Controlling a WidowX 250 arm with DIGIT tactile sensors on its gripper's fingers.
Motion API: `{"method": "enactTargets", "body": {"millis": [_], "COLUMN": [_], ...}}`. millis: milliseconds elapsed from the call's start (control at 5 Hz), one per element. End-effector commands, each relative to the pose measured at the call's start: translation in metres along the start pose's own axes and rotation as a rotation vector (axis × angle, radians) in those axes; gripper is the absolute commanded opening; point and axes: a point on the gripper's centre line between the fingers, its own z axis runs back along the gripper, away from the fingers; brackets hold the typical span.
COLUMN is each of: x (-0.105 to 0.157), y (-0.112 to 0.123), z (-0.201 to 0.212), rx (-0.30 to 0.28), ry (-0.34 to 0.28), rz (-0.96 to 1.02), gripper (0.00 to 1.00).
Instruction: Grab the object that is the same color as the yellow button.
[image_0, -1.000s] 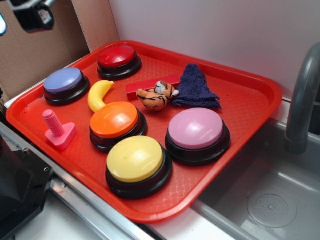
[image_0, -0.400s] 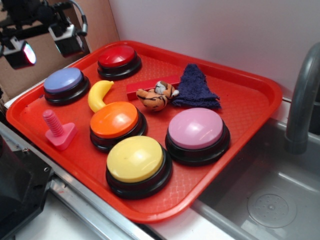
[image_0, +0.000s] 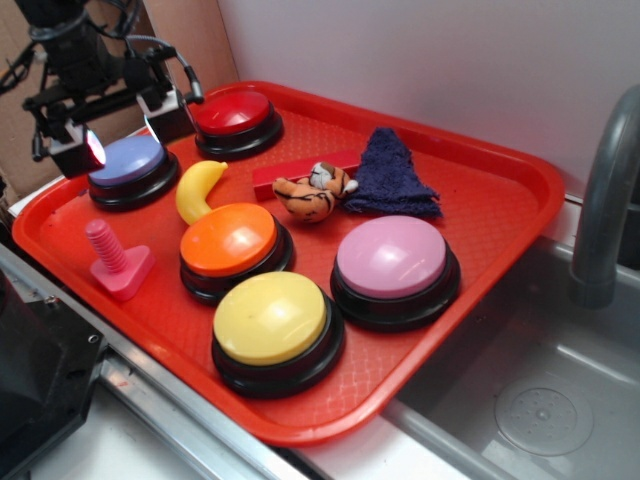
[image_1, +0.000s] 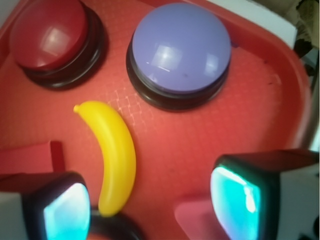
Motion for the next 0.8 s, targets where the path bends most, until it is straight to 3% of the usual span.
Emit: {"method": "enactTargets", "body": {"millis": [0, 600], "x": [0.015, 0.01], "y": [-0.006, -0.009], "z": [-0.03, -0.06], "rx": [-0.028, -0.016], "ry": [-0.002, 0.036], "rz": [0.049, 0.032], "gripper": [1.0, 1.0]}}
